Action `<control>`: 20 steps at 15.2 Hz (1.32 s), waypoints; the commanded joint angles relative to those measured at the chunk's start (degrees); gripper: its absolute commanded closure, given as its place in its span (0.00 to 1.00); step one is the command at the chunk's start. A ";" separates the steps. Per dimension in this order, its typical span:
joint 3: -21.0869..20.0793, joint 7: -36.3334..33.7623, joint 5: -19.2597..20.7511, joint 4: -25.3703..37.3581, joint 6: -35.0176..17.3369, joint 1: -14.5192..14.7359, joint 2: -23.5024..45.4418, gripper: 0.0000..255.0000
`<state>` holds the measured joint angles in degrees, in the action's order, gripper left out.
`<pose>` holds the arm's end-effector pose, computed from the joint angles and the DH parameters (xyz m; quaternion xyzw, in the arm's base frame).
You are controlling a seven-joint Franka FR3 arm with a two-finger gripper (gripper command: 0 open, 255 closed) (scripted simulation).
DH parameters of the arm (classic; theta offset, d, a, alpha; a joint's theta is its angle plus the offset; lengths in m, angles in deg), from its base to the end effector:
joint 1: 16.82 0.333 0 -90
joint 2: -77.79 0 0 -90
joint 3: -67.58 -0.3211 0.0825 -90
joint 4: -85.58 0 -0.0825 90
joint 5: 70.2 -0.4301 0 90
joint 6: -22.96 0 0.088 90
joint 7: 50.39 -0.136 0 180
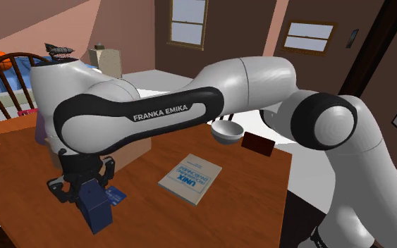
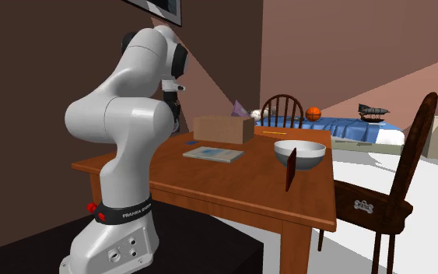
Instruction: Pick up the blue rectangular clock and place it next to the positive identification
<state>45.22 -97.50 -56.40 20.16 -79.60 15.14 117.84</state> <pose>0.5410 0.5726 0.3753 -0.9988 -0.0477 0.0066 0.0020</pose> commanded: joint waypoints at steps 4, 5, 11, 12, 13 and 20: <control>0.15 -0.30 0.25 -3.49 -3.75 -0.46 0.31 1.00; 0.20 -0.36 0.32 -4.03 -4.42 -0.51 0.46 1.00; 0.40 -0.60 0.63 -5.95 -7.00 -0.65 1.18 1.00; 0.40 -0.60 0.63 -5.95 -7.00 -0.65 1.18 1.00; 0.40 -0.60 0.63 -5.94 -7.00 -0.65 1.18 1.00; 0.40 -0.60 0.63 -5.94 -6.99 -0.65 1.18 0.00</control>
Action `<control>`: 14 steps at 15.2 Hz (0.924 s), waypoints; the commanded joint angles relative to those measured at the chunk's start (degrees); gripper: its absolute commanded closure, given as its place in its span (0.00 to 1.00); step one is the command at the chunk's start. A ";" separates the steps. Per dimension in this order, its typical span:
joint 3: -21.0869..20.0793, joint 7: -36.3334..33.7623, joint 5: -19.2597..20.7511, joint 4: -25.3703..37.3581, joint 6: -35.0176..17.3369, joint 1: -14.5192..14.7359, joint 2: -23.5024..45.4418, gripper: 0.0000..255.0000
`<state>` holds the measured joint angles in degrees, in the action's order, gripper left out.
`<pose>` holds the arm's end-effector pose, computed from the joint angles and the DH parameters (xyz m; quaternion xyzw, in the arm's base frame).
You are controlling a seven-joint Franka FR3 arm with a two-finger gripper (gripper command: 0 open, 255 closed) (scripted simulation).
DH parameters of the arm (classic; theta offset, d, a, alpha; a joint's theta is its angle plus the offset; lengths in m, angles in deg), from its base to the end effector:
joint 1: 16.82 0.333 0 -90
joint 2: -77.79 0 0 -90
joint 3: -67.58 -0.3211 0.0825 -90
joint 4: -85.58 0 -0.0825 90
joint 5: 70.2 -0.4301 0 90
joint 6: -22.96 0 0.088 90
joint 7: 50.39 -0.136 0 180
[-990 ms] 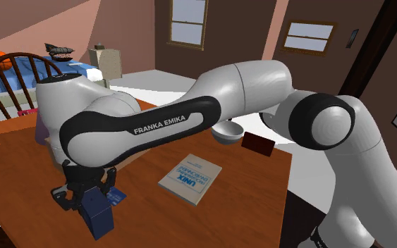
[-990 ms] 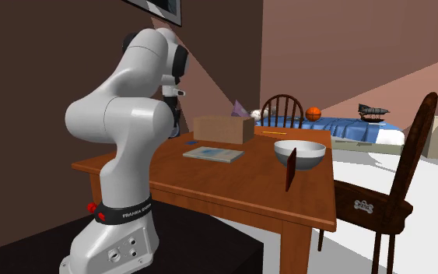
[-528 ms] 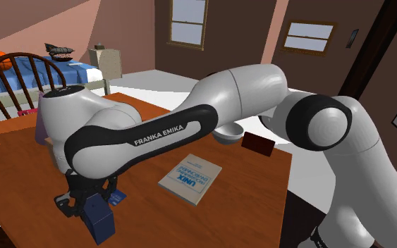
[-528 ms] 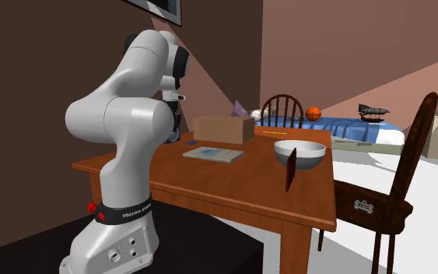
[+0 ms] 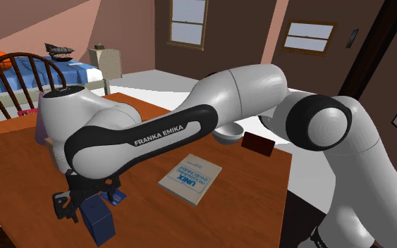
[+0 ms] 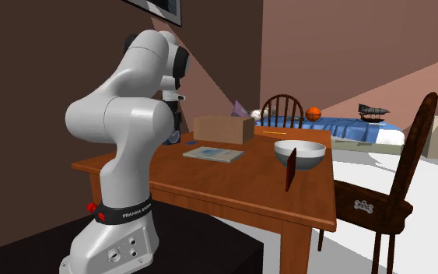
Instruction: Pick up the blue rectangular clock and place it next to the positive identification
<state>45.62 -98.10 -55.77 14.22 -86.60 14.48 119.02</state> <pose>0.5396 0.5709 0.3169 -0.9988 -0.0476 0.0062 0.0023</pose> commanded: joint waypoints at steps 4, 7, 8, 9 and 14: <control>-0.24 0.33 -0.38 2.53 3.28 0.19 -0.84 0.00; -0.38 0.63 -0.63 5.32 6.43 0.49 -1.28 0.00; -0.38 0.63 -0.63 5.31 6.42 0.49 -1.28 0.00; -0.38 0.63 -0.63 5.32 6.43 0.49 -1.28 0.00; -0.38 0.63 -0.63 5.32 6.43 0.49 -1.28 0.00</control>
